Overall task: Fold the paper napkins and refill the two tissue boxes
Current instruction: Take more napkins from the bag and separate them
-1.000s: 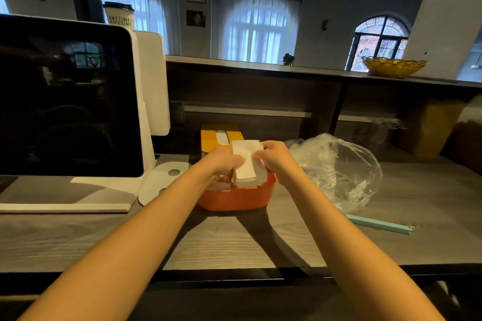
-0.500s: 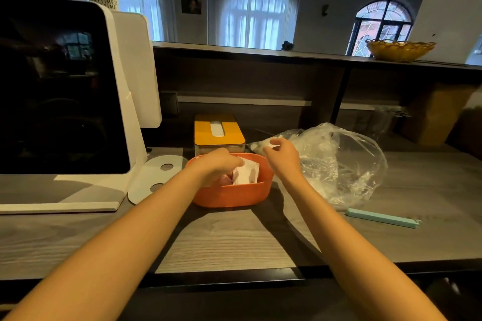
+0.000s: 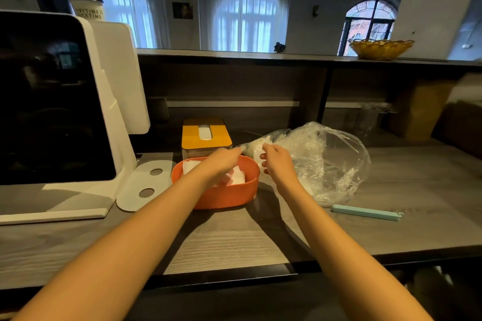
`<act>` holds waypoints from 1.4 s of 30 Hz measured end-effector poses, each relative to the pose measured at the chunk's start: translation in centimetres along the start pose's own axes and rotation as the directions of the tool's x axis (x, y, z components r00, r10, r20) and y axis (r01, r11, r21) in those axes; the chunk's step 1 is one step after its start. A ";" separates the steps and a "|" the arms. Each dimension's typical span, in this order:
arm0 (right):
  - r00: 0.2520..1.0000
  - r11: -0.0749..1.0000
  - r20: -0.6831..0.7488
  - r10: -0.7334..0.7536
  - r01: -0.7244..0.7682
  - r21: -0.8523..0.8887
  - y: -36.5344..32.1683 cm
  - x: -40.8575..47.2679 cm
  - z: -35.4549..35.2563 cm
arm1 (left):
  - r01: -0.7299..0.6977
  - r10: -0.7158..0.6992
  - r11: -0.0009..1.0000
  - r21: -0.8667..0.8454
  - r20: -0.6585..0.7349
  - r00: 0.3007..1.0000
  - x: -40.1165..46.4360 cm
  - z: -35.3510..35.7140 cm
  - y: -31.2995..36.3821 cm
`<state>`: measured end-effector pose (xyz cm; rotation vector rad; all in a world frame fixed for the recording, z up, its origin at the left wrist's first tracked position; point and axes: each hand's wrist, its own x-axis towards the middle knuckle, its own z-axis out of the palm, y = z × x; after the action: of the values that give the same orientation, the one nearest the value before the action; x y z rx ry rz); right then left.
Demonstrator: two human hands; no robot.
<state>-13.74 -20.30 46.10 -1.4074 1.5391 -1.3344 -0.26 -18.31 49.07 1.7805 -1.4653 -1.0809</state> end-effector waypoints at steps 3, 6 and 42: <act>0.990 0.997 -0.136 -0.039 0.047 0.058 1.1 0.8 -3.2 | -0.236 0.231 0.971 -0.023 -0.132 0.964 0.8 1.6 1.8; 0.953 0.991 -0.302 -0.037 0.073 0.109 2.2 1.9 -6.9 | -0.403 0.388 0.909 -0.109 -0.134 0.912 0.2 4.4 4.5; 0.915 0.935 0.205 0.347 -0.320 -0.151 5.1 5.5 -12.0 | -0.276 0.190 0.916 -0.292 -0.288 0.938 5.2 15.9 1.2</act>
<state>-27.55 -23.09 45.33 -1.2445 1.6298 -0.8594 -14.25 -22.73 41.01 1.4075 -1.2231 -0.8759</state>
